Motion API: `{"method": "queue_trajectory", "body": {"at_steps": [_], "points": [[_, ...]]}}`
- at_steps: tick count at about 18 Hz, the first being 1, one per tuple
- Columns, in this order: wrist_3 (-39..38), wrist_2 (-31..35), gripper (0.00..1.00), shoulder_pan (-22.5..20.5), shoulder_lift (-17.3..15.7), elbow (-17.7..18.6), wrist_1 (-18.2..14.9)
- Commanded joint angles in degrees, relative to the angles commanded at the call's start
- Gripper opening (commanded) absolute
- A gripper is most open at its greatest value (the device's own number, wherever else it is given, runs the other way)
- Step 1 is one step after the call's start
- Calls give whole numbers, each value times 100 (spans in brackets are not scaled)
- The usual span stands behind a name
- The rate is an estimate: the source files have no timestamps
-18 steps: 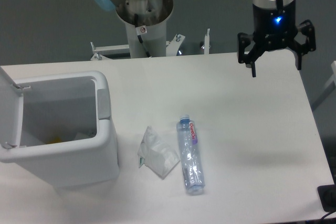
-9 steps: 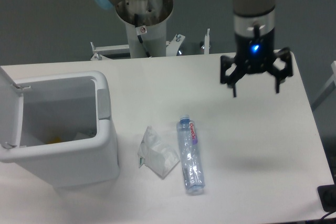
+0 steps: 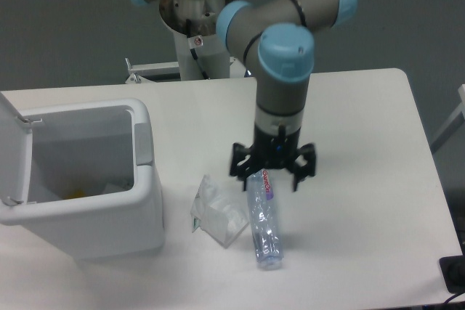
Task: Place the trash in the trash can
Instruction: 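Close the gripper on the crumpled white tissue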
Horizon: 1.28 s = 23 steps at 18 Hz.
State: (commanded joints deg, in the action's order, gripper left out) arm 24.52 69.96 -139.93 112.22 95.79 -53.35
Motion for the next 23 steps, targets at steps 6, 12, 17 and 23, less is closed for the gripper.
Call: {"method": "queue_trajectory", "body": {"at_steps": [6,12,17,23], "points": [[-26,26,100,378,519,124,553],[18,342,99,466,757,185,721],[-8,510,21,492,731,317,835],[-9,536,3,510,687,300,827]]}}
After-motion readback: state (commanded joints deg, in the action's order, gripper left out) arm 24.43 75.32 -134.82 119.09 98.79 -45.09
